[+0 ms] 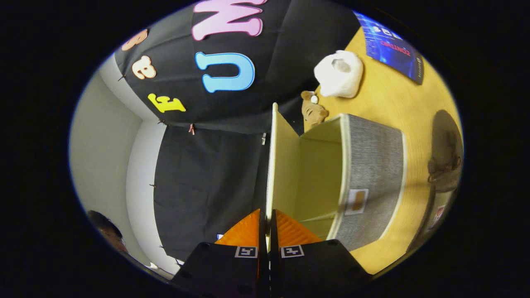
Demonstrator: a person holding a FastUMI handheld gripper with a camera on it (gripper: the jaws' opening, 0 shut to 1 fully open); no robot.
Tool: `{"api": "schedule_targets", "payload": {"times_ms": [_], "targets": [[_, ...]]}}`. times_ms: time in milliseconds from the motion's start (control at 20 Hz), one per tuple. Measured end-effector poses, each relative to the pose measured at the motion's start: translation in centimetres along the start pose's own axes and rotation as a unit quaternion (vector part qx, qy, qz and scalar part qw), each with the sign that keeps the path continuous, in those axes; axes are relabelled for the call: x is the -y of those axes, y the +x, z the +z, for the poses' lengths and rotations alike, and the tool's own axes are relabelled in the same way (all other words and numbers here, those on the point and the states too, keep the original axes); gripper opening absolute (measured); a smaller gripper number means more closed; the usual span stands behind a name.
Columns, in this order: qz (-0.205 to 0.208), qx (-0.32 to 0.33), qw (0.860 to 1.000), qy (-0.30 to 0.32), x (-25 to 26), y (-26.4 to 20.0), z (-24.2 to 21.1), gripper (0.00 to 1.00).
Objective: Open the storage box then place both shoes into the box .Put the left shoe in first, then the right shoe, with the right side of both shoes facing outward in a uniform manner.
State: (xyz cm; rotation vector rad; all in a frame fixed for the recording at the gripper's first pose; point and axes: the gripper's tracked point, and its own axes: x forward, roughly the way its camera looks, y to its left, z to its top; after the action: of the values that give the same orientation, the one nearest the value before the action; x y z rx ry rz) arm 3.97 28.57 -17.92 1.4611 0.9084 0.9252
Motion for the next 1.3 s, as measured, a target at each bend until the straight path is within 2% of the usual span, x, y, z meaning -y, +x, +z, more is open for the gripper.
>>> {"api": "schedule_targets", "payload": {"times_ms": [350,700,950,1200,1250,1300], "targets": [[0.006,-0.007,0.999,-0.04,-5.2,6.7,-0.3,0.07],[0.003,-0.009,0.999,-0.042,-7.6,14.7,-1.2,0.06],[-0.028,-0.004,0.999,-0.04,-7.5,19.9,-2.3,0.07],[-0.053,0.002,0.997,-0.063,-6.9,22.3,-3.0,0.11],[-0.069,0.004,0.995,-0.076,-6.4,21.8,-3.0,0.11],[-0.086,0.011,0.992,-0.093,-5.4,22.6,-3.0,0.34]]}}
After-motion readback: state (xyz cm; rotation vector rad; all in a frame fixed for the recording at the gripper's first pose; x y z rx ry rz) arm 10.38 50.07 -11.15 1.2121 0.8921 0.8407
